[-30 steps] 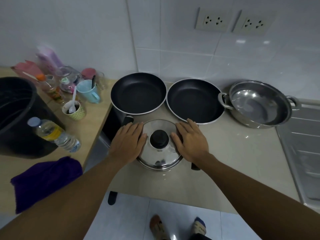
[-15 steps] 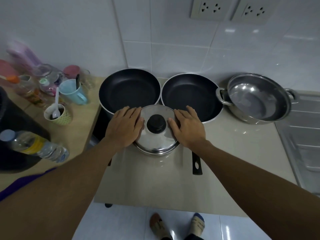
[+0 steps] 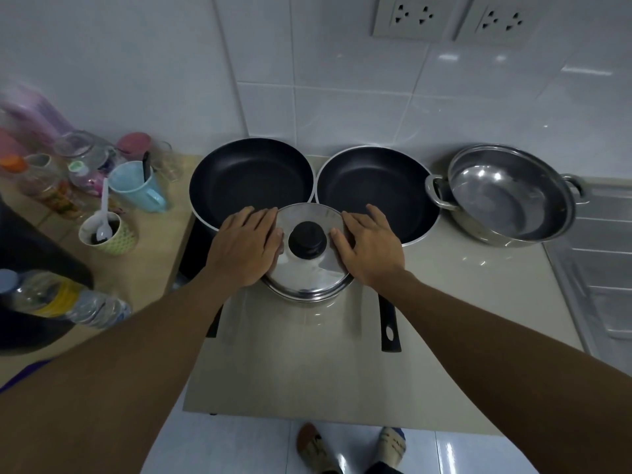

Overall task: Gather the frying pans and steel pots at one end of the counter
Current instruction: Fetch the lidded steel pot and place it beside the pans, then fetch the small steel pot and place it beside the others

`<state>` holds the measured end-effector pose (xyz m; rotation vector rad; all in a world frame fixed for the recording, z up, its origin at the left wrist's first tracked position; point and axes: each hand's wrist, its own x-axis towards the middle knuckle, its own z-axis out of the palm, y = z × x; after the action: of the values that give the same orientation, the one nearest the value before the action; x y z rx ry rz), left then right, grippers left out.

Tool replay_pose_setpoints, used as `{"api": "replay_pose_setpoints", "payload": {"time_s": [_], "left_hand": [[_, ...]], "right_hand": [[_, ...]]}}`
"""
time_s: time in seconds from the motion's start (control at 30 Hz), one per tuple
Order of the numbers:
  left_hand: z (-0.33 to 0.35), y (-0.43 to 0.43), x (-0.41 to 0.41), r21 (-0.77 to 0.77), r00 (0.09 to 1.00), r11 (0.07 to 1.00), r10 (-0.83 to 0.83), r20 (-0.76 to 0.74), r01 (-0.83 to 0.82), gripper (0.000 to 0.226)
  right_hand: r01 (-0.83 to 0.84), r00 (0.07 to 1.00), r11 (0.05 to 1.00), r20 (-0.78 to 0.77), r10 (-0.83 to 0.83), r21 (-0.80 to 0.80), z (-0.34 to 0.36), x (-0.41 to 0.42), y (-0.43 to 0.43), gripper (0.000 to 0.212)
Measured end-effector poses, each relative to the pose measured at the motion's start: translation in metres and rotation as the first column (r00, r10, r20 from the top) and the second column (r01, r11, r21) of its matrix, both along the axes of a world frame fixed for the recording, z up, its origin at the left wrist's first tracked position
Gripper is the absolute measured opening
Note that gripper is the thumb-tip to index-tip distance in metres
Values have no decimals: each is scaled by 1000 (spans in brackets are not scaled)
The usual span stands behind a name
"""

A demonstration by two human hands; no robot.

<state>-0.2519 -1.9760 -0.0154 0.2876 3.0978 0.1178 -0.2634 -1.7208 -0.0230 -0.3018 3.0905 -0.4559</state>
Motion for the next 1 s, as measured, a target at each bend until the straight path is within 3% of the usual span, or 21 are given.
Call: {"api": "replay_pose_setpoints", "payload": {"time_s": [0.27, 0.53, 0.73, 1.0], "left_hand": [[4, 1, 0, -8, 997, 1000, 0, 75, 1, 66], [46, 22, -9, 141, 997, 990, 9, 80, -20, 54], [86, 90, 2, 216, 987, 972, -121, 105, 96, 57], [110, 237, 25, 322, 945, 930, -250, 209, 175, 67]], "right_hand": [[-50, 999, 999, 24, 49, 21, 4, -3, 2, 69], [54, 994, 984, 107, -36, -169, 31, 10, 26, 69], [146, 982, 977, 139, -125, -155, 61, 42, 90, 73], [306, 951, 914, 137, -278, -268, 84, 115, 224, 70]]}}
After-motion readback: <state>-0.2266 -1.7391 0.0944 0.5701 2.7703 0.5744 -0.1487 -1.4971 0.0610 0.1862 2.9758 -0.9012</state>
